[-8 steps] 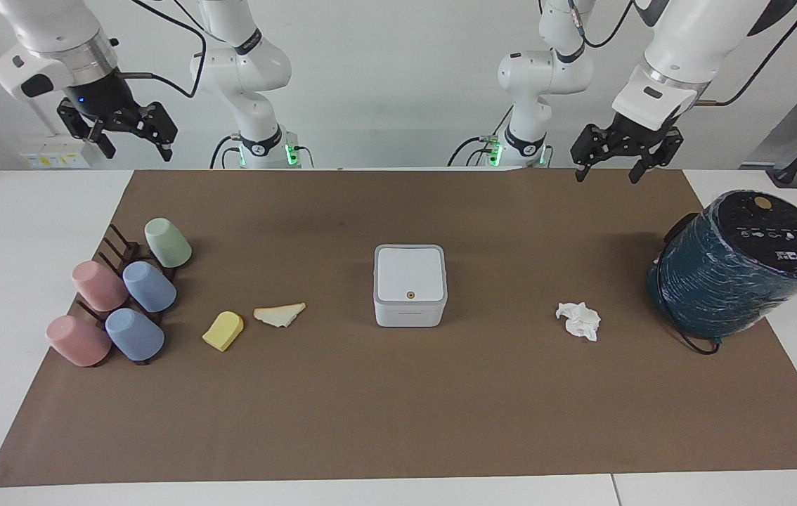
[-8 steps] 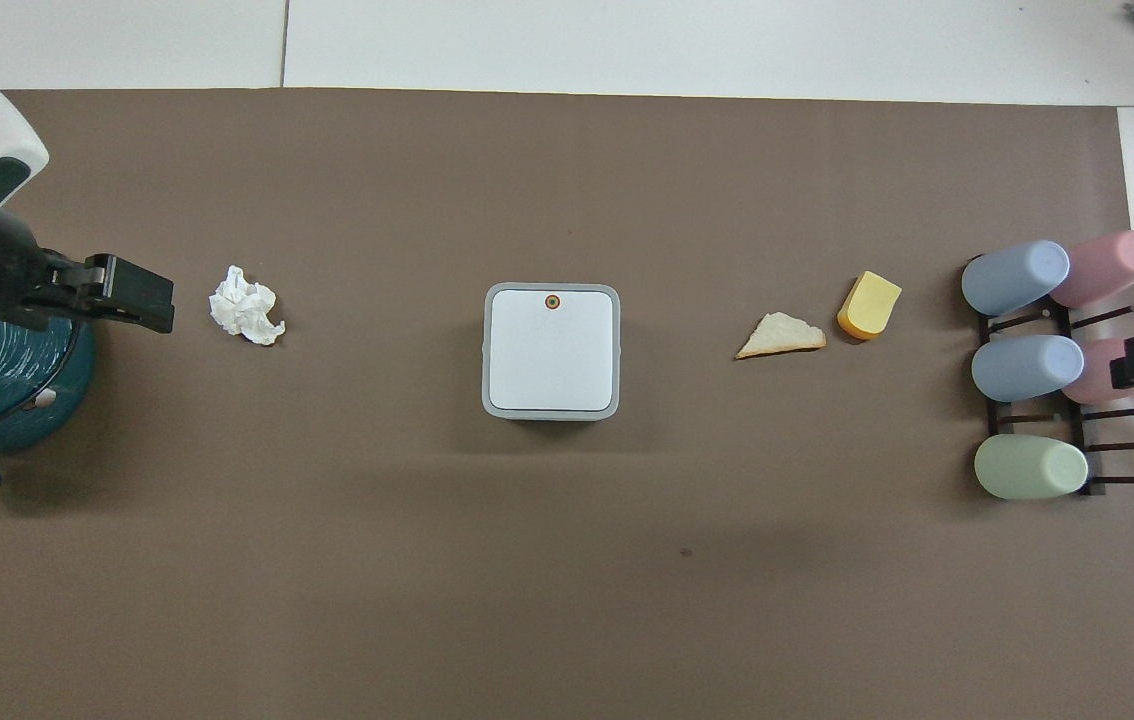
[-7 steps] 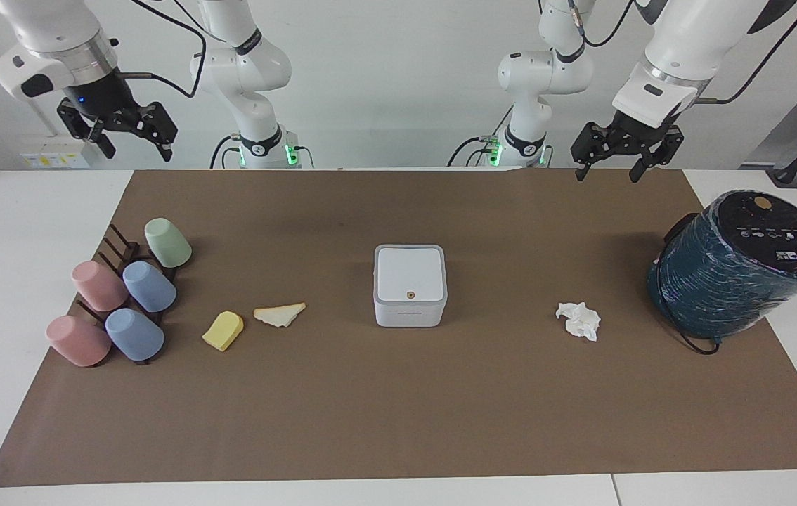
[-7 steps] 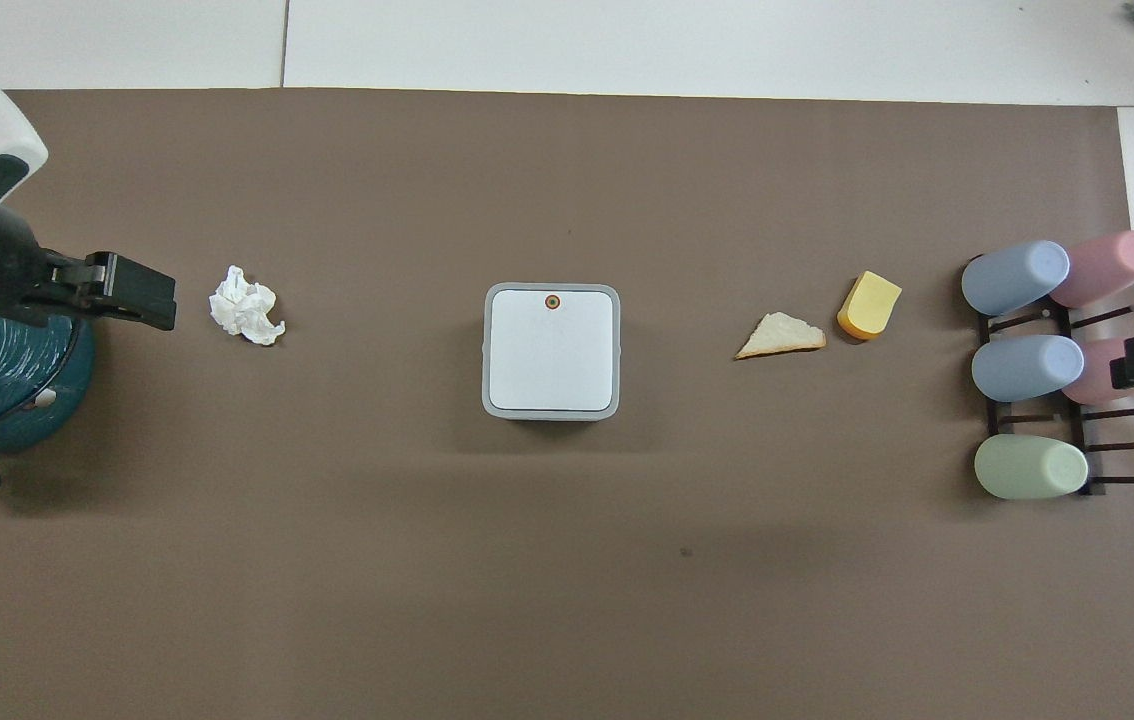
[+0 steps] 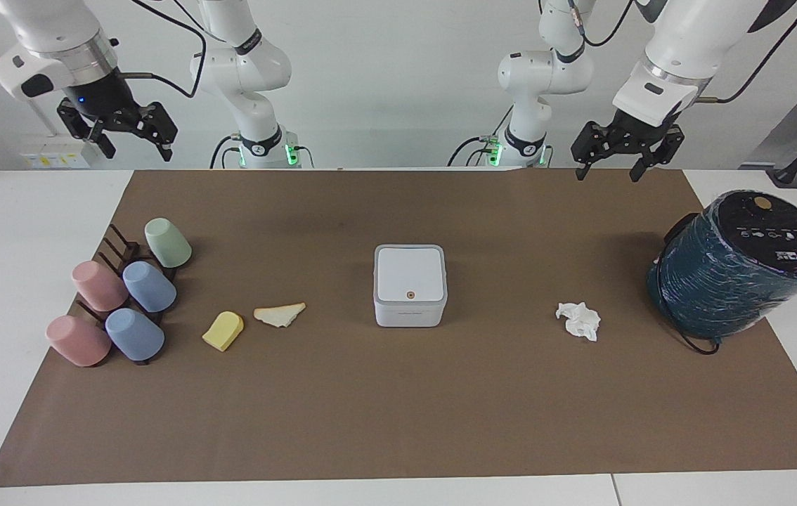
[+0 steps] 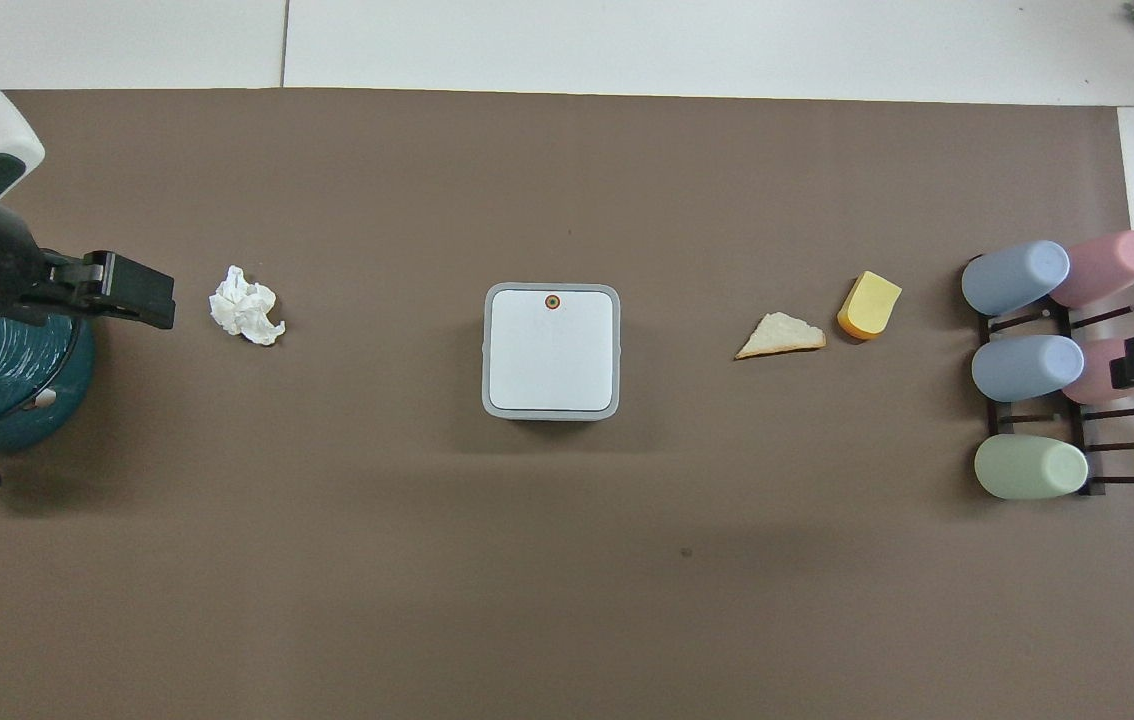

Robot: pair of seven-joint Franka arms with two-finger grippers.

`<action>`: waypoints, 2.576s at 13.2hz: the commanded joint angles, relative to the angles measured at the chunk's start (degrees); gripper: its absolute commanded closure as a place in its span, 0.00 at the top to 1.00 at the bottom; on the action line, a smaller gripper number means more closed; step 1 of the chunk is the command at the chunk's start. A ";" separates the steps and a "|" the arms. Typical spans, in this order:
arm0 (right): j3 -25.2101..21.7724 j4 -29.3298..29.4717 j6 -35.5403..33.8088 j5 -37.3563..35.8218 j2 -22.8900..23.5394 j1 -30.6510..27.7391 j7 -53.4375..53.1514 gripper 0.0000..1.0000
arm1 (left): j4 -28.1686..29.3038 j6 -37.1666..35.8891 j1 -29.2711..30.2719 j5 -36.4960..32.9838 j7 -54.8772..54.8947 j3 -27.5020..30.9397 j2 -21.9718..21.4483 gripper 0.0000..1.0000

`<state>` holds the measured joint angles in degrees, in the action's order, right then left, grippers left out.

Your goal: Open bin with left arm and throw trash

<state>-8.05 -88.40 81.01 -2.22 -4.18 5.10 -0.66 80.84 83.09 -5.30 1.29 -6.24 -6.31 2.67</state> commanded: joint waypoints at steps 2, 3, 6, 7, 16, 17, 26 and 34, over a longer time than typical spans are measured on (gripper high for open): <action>0.14 -0.37 -0.15 0.11 -0.74 0.00 -0.66 1.00 | -0.42 0.58 -0.15 0.12 0.71 -0.11 -0.30 1.00; 0.14 -0.37 -0.15 0.11 -0.74 0.00 -0.66 1.00 | -0.42 0.67 -0.15 0.20 0.71 -0.11 -0.30 1.00; 0.14 -0.37 -0.15 0.11 -0.74 0.00 -0.66 1.00 | -0.25 1.20 -0.59 0.21 0.62 -0.11 -0.30 1.00; 0.14 -0.37 -0.15 0.11 -0.74 0.00 -0.66 1.00 | -0.16 1.28 -0.67 0.21 0.62 -0.20 -0.30 1.00; 0.05 -0.37 -0.15 0.11 -0.74 0.00 -0.66 1.00 | 0.28 1.46 -0.94 -0.15 0.53 -0.64 -0.65 1.00; 0.14 -0.37 -0.15 0.11 -0.74 0.00 -0.66 1.00 | 0.28 1.46 -0.94 -0.15 0.53 -0.64 -0.65 1.00; 0.05 -0.37 -0.15 0.11 -0.74 0.00 -0.66 1.00 | 0.28 1.81 -0.94 -0.15 0.53 -0.64 -0.65 1.00; 0.14 -0.37 -0.15 0.11 -0.74 0.00 -0.66 1.00 | 1.07 2.34 -0.94 -0.06 0.53 -0.72 -1.00 0.99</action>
<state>-8.05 -88.40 81.01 -2.22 -4.19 5.10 -0.66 80.69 84.38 -5.72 1.31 -6.23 -7.35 2.67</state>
